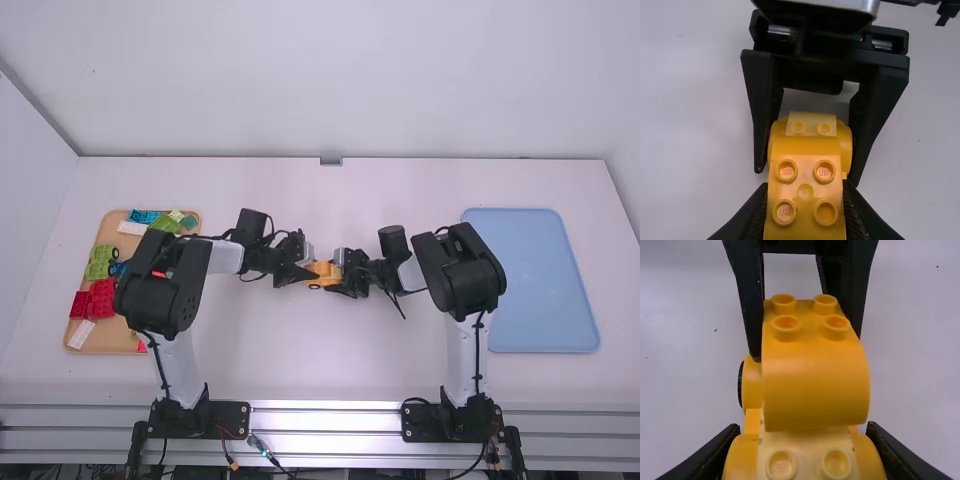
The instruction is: Assemble lego blocks to make yellow taxi
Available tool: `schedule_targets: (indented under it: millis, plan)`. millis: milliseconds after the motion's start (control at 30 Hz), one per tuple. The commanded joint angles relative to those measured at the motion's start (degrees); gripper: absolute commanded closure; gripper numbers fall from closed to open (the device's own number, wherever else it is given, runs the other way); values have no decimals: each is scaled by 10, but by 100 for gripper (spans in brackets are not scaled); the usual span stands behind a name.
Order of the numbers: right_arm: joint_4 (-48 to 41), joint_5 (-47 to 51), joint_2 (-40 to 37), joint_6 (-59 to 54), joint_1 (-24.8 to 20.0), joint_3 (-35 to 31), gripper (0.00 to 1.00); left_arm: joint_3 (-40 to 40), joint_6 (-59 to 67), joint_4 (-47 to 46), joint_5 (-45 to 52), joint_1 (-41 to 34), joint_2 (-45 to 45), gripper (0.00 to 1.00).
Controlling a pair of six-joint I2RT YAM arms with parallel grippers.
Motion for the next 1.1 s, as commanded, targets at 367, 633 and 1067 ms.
schedule_targets:
  millis: [367,633,1067]
  plan:
    - [-4,8,14,4,6,0,45,29,31,-72,-89,-29,22,98]
    - [-4,7,14,3,6,0,45,28,31,-76,-86,-30,22,98]
    - [-4,7,14,3,6,0,45,-12,-32,10,-170,-68,22,98]
